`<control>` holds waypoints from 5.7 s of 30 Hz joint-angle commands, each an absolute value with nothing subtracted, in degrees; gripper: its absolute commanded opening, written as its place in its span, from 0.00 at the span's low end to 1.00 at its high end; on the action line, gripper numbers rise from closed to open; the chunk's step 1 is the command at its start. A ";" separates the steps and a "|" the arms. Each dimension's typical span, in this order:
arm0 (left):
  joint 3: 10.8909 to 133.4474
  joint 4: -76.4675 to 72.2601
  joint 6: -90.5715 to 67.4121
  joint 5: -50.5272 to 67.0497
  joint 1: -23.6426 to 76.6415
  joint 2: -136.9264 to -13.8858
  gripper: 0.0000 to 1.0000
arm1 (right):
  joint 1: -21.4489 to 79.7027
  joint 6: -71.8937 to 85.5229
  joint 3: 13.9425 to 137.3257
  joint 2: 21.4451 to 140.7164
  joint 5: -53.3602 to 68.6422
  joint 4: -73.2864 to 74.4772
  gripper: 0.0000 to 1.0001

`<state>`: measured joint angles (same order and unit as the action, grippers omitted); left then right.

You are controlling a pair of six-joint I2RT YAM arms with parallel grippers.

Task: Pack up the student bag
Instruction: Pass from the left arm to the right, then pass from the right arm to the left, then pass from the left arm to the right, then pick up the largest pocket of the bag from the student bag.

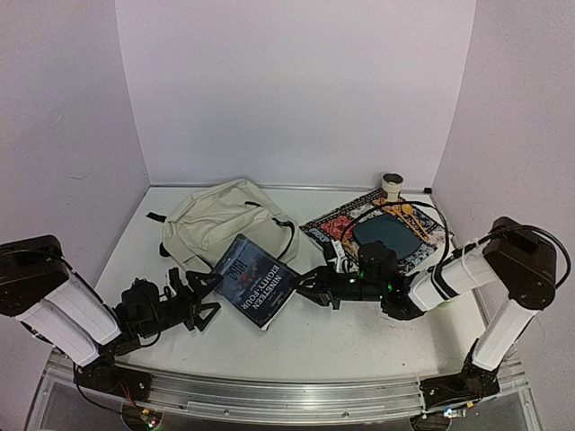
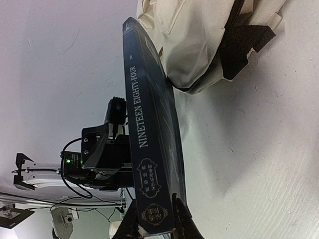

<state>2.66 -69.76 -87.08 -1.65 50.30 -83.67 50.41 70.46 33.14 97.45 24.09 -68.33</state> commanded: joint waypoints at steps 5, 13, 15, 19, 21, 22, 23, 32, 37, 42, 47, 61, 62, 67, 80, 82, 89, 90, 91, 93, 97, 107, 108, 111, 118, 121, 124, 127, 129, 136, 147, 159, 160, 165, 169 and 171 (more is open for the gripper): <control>6.23 -69.91 -89.33 -0.88 50.27 -86.89 0.99 | 49.96 70.87 34.72 90.89 23.73 -115.75 0.00; 14.39 -70.21 -86.56 1.78 50.27 -89.25 0.96 | 50.06 71.43 34.26 89.32 23.63 -115.75 0.00; 14.97 -70.28 -86.99 1.40 50.28 -89.84 0.94 | 50.04 71.44 33.97 88.44 23.27 -115.75 0.00; 14.74 -70.76 -89.18 0.90 50.36 -91.60 0.94 | 50.02 71.65 34.58 86.98 23.38 -115.75 0.00; 14.82 -71.51 -89.59 1.12 50.36 -92.37 0.94 | 50.06 71.81 34.95 86.46 23.38 -115.75 0.00; 15.04 -72.03 -89.68 1.36 50.40 -92.73 0.94 | 50.04 71.93 35.10 86.28 23.32 -115.75 0.00; 15.39 -72.47 -89.69 1.59 50.43 -93.01 0.94 | 50.06 71.97 35.27 86.18 23.33 -115.75 0.00; 17.14 -82.81 -91.58 2.10 50.59 -98.27 0.87 | 50.18 72.97 35.90 85.56 22.72 -115.75 0.00; 18.69 -95.70 -95.62 2.74 51.33 -106.70 0.75 | 50.31 72.98 35.46 85.05 21.94 -115.75 0.00; 20.00 -98.52 -94.92 2.53 52.29 -108.58 0.66 | 50.37 73.01 35.31 84.63 21.82 -115.75 0.00; 19.66 -98.53 -92.49 0.79 52.38 -104.44 0.55 | 50.38 72.95 34.61 84.44 21.49 -115.75 0.00; 15.84 -98.44 -89.57 -3.05 52.65 -93.30 0.15 | 50.37 72.51 32.58 84.95 20.30 -115.70 0.00; 15.67 -98.44 -89.59 -3.15 52.68 -93.05 0.10 | 50.39 72.51 32.25 85.26 20.20 -115.69 0.00; 15.99 -98.44 -89.63 -3.13 52.73 -91.96 0.00 | 51.04 72.11 30.86 87.45 19.33 -115.71 0.05; 16.43 -98.53 -89.19 -4.86 53.75 -89.48 0.00 | 53.49 70.44 33.04 93.46 18.51 -115.75 0.37; 16.51 -98.53 -88.86 -5.55 54.12 -88.81 0.00 | 54.00 70.26 33.84 94.12 18.27 -115.75 0.41; 17.01 -98.50 -87.73 -7.74 55.65 -88.65 0.00 | 55.89 69.29 36.11 95.58 17.32 -115.75 0.48; 17.18 -98.53 -87.77 -7.88 56.01 -89.06 0.00 | 56.26 69.11 36.49 95.71 17.23 -115.75 0.48; 17.29 -98.57 -87.87 -8.18 56.32 -89.48 0.00 | 56.53 69.00 36.88 95.86 17.15 -115.75 0.48; 17.45 -98.64 -88.20 -8.77 57.02 -90.43 0.00 | 57.03 68.61 37.59 96.10 16.88 -115.75 0.48; 17.22 -98.69 -88.08 -9.68 57.50 -90.78 0.00 | 57.44 67.75 37.72 95.81 16.61 -115.75 0.33; 12.22 -98.42 -84.46 -12.74 57.52 -91.40 0.31 | 55.83 66.53 34.44 92.63 15.85 -115.75 0.00; 11.72 -98.33 -83.56 -12.74 57.46 -91.18 0.37 | 55.45 66.45 34.25 92.10 16.04 -115.75 0.00; 10.45 -96.73 -80.13 -11.90 56.32 -89.82 0.50 | 54.29 66.45 33.19 90.57 16.20 -115.75 0.00; 13.66 -80.20 -72.40 -2.64 51.09 -86.35 0.85 | 51.31 67.28 31.06 87.93 15.81 -115.72 0.00; 16.33 -69.94 -68.93 2.32 48.07 -84.00 0.99 | 49.66 67.62 29.73 86.46 15.85 -115.67 0.00; 20.22 -57.42 -62.82 3.88 46.88 -80.07 1.00 | 48.09 67.68 28.33 84.34 16.08 -115.66 0.00; 25.03 -43.10 -54.50 2.66 46.55 -75.92 1.00 | 46.57 67.84 27.05 82.43 16.28 -115.66 0.00; 28.84 -33.13 -48.21 2.29 46.21 -74.42 0.99 | 45.58 68.00 26.19 81.40 16.27 -115.56 0.00; 44.90 -3.01 -29.25 -5.31 46.05 -76.90 0.94 | 43.38 68.23 23.48 78.02 16.01 -115.26 0.00; 61.18 14.56 -15.84 -9.45 46.26 -95.79 0.93 | 41.30 67.33 18.15 72.49 13.71 -112.91 0.00; 70.80 19.31 -8.79 -15.34 48.36 -107.44 0.94 | 40.73 65.19 16.97 66.85 13.13 -107.01 0.00; 71.31 19.51 -8.53 -15.53 48.49 -107.85 0.94 | 40.72 65.07 17.00 66.67 13.11 -106.74 0.00; 73.01 20.43 -6.91 -15.39 49.06 -109.37 0.94 | 40.70 64.68 17.23 66.36 13.28 -105.55 0.00; 74.16 21.94 -5.48 -15.58 49.85 -110.19 0.94 | 40.70 64.47 17.36 66.20 13.23 -105.04 0.00; 74.43 22.10 -5.40 -17.68 49.92 -110.72 0.93 | 40.69 64.36 17.38 66.18 13.21 -104.88 0.00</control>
<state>71.50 20.62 -7.33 -14.21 49.37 -109.78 40.88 66.79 15.29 69.28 13.45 -67.29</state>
